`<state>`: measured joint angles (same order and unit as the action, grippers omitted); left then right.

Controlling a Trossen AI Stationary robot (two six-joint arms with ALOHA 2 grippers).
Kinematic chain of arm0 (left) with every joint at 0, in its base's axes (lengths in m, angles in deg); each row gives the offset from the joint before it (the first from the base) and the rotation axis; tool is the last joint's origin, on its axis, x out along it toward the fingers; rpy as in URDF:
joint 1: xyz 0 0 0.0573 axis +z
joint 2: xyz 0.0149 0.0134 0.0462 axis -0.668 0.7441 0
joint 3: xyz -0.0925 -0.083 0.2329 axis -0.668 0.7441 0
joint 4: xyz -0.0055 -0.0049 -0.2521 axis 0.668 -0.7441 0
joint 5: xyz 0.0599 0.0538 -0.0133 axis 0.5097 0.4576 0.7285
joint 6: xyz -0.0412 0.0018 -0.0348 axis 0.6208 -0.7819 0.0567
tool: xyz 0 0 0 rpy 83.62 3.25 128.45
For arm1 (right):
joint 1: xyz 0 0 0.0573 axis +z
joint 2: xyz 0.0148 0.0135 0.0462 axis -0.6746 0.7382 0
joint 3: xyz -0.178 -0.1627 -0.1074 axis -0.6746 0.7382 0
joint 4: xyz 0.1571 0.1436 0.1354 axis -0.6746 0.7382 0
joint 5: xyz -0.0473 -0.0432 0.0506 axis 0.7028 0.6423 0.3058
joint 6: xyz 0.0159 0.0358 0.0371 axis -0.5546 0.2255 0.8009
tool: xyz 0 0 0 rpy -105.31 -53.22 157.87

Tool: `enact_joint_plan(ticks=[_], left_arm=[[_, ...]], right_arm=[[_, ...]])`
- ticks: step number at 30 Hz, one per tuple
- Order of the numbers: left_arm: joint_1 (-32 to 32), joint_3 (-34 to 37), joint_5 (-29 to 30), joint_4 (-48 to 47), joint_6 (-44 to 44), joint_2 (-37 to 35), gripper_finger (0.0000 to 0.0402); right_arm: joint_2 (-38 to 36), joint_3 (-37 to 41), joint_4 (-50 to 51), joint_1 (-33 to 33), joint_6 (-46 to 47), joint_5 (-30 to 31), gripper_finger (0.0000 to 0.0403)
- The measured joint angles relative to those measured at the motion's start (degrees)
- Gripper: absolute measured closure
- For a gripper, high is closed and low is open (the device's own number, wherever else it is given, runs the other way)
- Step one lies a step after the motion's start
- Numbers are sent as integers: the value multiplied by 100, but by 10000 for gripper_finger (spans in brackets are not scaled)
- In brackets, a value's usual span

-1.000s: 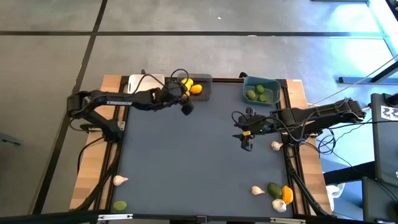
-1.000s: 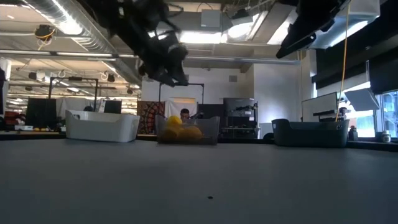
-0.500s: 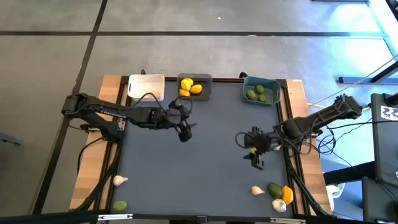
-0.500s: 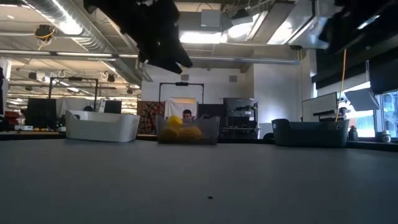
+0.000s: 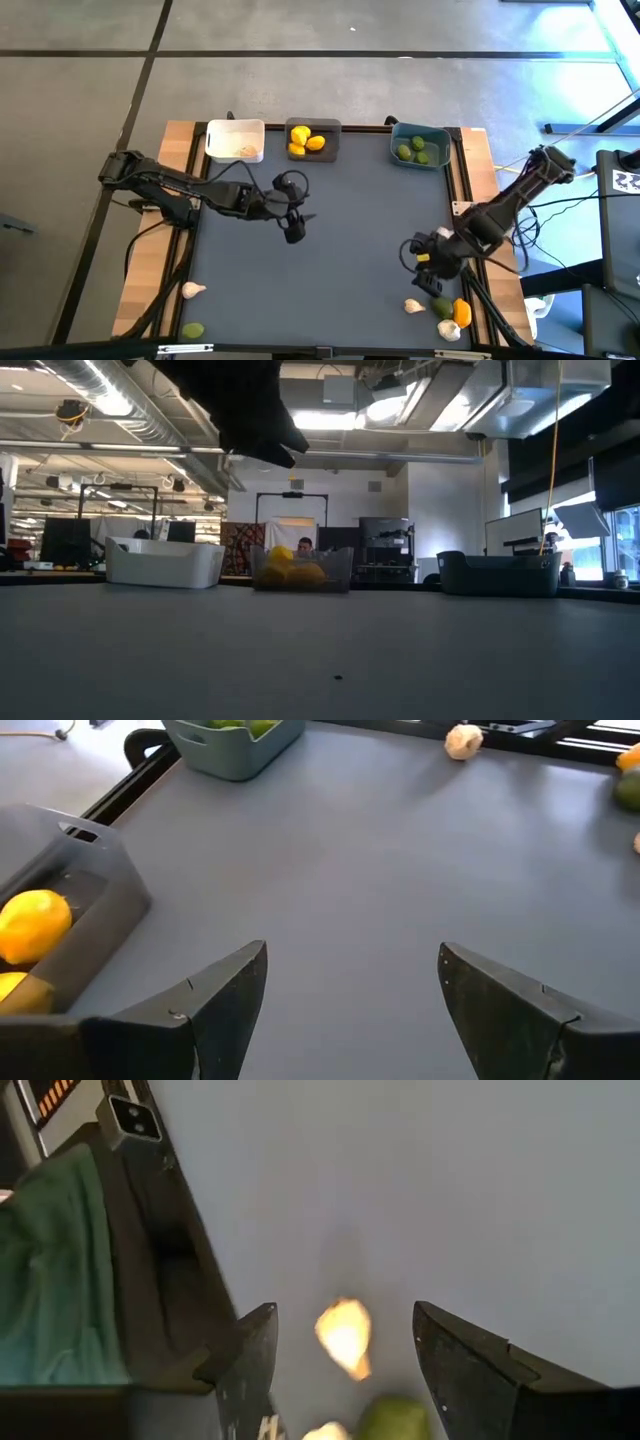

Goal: Sort produce into baskets
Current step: Put the lime into the blue bin

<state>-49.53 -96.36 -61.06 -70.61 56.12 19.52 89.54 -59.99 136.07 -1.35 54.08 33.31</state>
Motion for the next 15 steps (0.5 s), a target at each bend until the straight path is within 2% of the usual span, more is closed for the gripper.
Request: enact_joint_plan(ticks=[6,15], left_arm=[[-2,0,7,-9,30,2,112],[-2,0,6,-7,33,4,112]], right_arm=[[18,0,179,488,1195,283,162],[440,-2,414,1159,2467,-111,93]])
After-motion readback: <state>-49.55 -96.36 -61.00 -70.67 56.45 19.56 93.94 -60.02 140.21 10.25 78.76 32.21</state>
